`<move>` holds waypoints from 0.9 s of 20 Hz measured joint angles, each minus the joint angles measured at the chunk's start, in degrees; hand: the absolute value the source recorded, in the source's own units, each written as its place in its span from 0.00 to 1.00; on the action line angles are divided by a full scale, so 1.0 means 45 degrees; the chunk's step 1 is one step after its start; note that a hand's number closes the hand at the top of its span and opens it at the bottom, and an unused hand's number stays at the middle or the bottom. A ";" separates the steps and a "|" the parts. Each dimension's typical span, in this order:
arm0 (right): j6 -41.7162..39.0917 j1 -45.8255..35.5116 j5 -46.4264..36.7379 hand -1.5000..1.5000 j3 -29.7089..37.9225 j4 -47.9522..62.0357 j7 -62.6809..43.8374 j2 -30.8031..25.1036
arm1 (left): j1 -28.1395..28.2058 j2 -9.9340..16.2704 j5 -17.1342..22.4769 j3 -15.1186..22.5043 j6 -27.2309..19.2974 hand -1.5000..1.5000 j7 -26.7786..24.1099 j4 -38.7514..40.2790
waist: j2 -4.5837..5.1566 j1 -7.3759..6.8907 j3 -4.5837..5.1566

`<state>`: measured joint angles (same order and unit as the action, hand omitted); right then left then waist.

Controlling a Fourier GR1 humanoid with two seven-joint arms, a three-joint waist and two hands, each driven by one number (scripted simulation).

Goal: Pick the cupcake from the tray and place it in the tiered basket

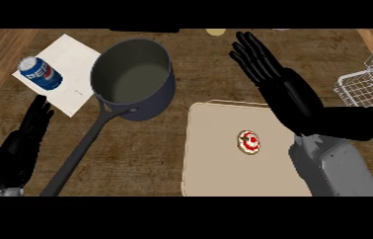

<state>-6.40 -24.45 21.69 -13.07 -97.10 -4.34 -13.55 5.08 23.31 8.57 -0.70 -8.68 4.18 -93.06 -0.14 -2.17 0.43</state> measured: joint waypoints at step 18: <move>-0.6544 0.3227 0.7918 0.00 0.5413 0.3815 0.0601 -0.1181 | -0.2456 -0.2582 -0.1885 0.2194 -0.1625 0.50 -0.0462 0.0233 | 0.0098 0.0734 -0.0151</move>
<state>-35.85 -9.92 57.32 11.29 -79.93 -1.64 -18.86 -5.97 11.70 0.09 9.17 -15.99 2.11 -92.01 0.31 1.13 -0.25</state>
